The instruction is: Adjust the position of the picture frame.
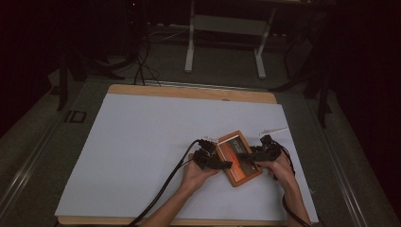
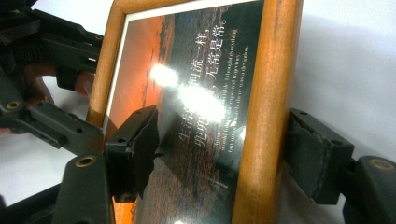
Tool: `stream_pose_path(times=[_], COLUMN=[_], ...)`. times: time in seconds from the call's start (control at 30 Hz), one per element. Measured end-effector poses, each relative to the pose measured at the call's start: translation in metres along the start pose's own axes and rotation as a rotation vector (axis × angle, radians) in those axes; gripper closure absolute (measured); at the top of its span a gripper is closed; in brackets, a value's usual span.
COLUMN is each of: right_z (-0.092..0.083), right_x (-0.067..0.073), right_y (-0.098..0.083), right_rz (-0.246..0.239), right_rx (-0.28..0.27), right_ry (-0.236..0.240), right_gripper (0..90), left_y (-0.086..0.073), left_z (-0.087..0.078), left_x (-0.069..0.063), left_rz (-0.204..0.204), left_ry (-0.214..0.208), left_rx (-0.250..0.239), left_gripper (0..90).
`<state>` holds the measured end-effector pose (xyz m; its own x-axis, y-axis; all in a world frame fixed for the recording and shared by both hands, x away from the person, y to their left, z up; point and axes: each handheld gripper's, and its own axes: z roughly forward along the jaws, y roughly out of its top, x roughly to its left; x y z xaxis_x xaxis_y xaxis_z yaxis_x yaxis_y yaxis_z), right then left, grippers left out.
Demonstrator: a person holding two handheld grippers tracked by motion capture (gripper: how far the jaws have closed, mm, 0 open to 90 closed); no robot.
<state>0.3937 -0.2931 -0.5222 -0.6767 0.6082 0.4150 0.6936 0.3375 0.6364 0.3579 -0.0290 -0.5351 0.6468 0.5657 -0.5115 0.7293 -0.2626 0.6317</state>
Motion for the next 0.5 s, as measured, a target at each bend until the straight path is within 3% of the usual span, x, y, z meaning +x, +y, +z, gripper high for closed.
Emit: stream_pose_path(times=[0.13,0.27,0.33,0.5], right_z=[-0.0031,-0.0010,0.0033,-0.0002], right_x=[-0.0029,-0.0050,-0.0071,-0.0047], right_y=[-0.0002,0.0007,0.0010,-0.0010], right_rz=[0.012,0.027,0.053,0.054], right_rx=[-0.004,0.015,0.029,0.004], right_ry=[-0.001,0.001,0.032,0.025], right_gripper=[31.8,28.8,26.2,28.0], left_y=[0.0027,0.0050,0.0063,0.0084], left_z=[-0.0004,0.0001,0.0004,-0.0019], left_x=[-0.0019,-0.0011,-0.0004,-0.0040], left_rz=[0.000,0.004,0.006,0.038], left_ry=[0.049,0.052,0.049,0.050], left_rx=[-0.015,-0.009,-0.003,-0.013], left_gripper=[38.9,39.0,39.0,40.5])
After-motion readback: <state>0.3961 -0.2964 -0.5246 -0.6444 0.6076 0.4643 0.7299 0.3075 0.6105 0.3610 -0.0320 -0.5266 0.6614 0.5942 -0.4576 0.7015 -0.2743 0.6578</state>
